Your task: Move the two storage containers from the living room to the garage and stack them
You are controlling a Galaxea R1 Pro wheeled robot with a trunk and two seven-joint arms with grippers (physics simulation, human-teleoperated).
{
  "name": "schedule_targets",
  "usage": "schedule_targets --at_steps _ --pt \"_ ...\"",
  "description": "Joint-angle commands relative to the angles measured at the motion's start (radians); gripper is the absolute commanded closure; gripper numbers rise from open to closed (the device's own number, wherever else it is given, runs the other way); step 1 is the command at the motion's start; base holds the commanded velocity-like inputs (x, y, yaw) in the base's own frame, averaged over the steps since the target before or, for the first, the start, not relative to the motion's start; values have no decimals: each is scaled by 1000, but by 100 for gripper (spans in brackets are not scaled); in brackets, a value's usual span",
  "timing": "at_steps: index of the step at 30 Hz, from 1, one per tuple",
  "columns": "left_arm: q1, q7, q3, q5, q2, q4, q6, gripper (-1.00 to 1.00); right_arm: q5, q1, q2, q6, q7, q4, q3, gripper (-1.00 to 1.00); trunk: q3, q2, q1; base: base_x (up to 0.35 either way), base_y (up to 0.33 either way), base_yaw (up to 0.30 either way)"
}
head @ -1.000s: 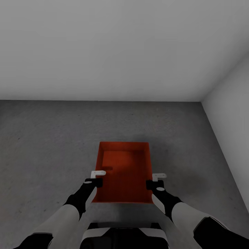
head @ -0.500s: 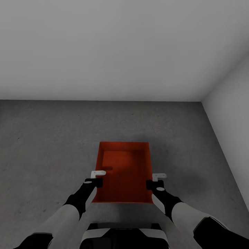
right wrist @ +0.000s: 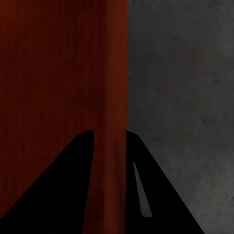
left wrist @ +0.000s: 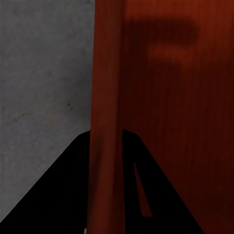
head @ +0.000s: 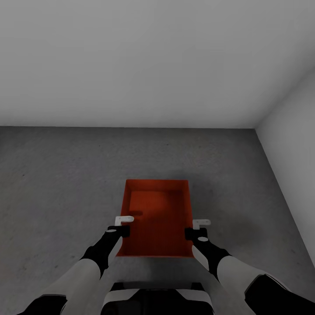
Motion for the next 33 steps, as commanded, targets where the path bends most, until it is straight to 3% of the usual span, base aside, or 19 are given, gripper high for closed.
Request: schedule_targets --at_steps 1,33 --pt "1 6 -4 -2 43 6 7 100 7 -2 -1 -26 -1 -2 -13 100 -1 -1 0 0 0 0" --pt "1 7 -4 -2 43 6 8 100 7 -2 -1 -26 -1 -2 -13 100 -98 -218 119 0 0 0"
